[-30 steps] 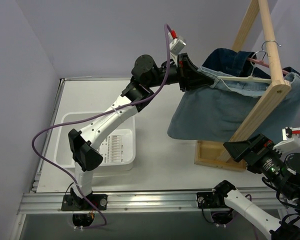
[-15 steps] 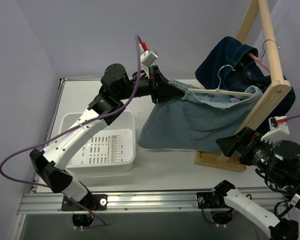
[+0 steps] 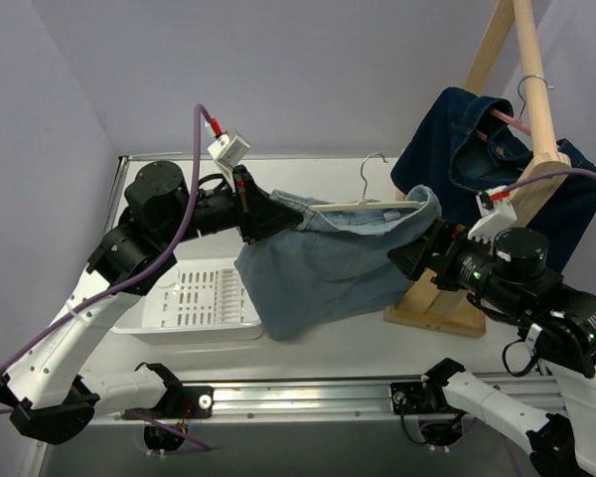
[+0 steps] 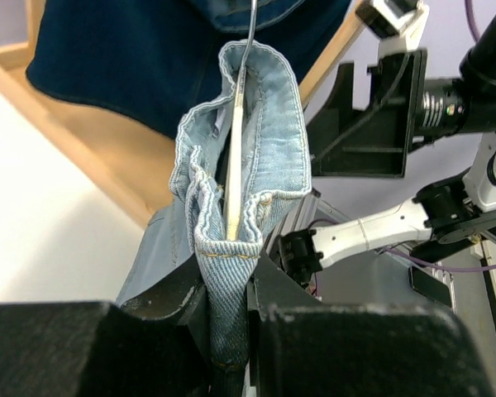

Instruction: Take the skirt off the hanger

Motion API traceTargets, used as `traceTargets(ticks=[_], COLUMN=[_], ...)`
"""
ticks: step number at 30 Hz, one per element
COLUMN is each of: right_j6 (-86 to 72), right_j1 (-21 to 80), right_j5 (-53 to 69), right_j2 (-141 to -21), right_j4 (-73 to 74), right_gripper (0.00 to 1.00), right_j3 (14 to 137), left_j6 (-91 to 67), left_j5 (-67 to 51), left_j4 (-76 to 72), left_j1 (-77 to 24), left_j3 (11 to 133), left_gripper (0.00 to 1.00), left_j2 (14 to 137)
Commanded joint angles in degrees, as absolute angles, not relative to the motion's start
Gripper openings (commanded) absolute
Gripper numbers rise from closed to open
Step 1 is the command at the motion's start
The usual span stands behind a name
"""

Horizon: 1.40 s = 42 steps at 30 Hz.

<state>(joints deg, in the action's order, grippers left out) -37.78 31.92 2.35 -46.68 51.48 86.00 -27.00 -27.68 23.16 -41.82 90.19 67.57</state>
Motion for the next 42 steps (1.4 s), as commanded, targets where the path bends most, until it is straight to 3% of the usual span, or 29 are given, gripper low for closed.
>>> traceTargets(ticks=[1, 13, 19, 34, 42], right_j6=[-35.86, -35.51, -35.95, -32.70, -33.66], right_j1=[31.64, 33.30, 39.71, 41.04, 40.96], right_j5=[6.24, 7.21, 1.95, -5.80, -3.34], right_j2=[-50.88, -59.67, -63.54, -65.30, -66.36], right_j4=[44.65, 39.38, 36.30, 32.79, 28.57], right_gripper=[0.91, 0.86, 0.82, 0.69, 0.52], right_j3=[86.22, 92.81, 92.90, 90.18, 87.19], left_j6=[-27.33, -30.76, -31.46, -32.78, -34.01], left_j5=[-23.47, -22.32, -22.85, -24.43, -24.78], left_j4=[25.48, 28.92, 28.13, 26.98, 25.14], left_j1=[-41.40, -41.49, -41.57, -41.66, -41.57], left_j3=[88.86, 87.80, 88.94, 90.18, 89.74], left_gripper=[0.02, 0.02, 0.02, 0.02, 0.02], left_j2=[63.38, 63.81, 65.47, 66.80, 66.80])
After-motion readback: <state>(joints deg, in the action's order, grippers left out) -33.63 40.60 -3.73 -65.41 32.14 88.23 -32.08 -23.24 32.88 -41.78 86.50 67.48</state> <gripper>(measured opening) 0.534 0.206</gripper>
